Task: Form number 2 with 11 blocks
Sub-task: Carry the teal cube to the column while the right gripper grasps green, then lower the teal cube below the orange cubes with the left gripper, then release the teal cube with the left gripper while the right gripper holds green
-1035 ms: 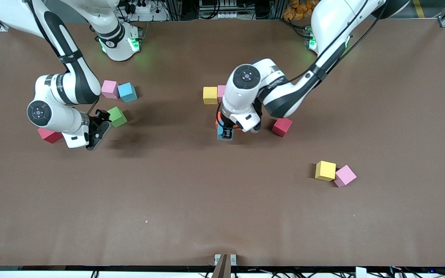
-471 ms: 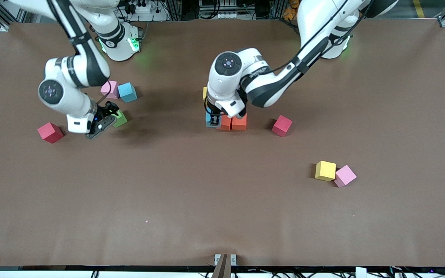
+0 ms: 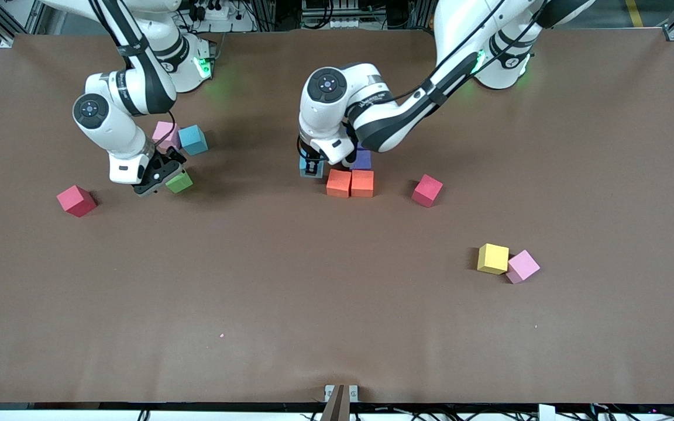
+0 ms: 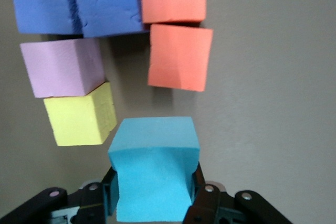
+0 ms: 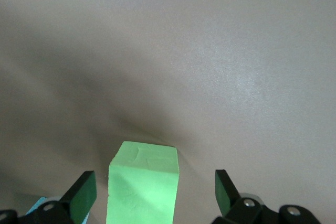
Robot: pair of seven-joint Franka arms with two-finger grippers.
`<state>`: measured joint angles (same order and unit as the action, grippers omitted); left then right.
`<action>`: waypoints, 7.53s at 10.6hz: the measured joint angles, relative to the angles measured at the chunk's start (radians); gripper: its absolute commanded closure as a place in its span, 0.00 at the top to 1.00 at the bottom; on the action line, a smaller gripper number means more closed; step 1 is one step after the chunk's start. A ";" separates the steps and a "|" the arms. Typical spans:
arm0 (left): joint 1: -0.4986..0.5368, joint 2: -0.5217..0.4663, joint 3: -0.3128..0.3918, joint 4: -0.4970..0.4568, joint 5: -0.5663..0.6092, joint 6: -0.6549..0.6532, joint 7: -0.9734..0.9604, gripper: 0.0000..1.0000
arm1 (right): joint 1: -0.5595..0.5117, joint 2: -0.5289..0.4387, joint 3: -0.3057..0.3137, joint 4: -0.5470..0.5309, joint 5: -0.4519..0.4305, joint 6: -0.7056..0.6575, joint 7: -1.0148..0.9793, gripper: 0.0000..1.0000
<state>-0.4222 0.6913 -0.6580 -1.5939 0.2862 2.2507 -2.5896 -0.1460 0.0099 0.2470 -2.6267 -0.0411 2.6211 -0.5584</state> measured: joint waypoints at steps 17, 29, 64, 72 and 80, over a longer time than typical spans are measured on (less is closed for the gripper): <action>-0.053 0.136 0.060 0.061 -0.002 0.010 -0.002 0.47 | -0.016 0.108 -0.008 -0.028 -0.002 0.058 -0.049 1.00; -0.056 0.168 0.091 0.076 -0.002 0.044 0.005 0.47 | -0.006 0.132 0.005 -0.002 -0.002 0.043 -0.057 0.33; -0.095 0.175 0.156 0.140 -0.002 0.095 0.041 1.00 | 0.006 0.130 0.011 0.087 -0.003 0.017 -0.129 0.33; 0.007 -0.009 0.165 0.163 0.010 -0.048 0.101 1.00 | 0.167 0.147 0.016 0.272 0.000 -0.137 0.103 0.32; 0.269 -0.069 0.170 0.161 0.011 -0.167 0.607 1.00 | 0.473 0.293 0.023 0.500 0.002 -0.173 0.956 0.32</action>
<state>-0.1528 0.6220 -0.4878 -1.4325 0.2970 2.0840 -1.9830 0.3272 0.3027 0.2696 -2.1270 -0.0394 2.4485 0.3975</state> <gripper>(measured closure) 0.000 0.392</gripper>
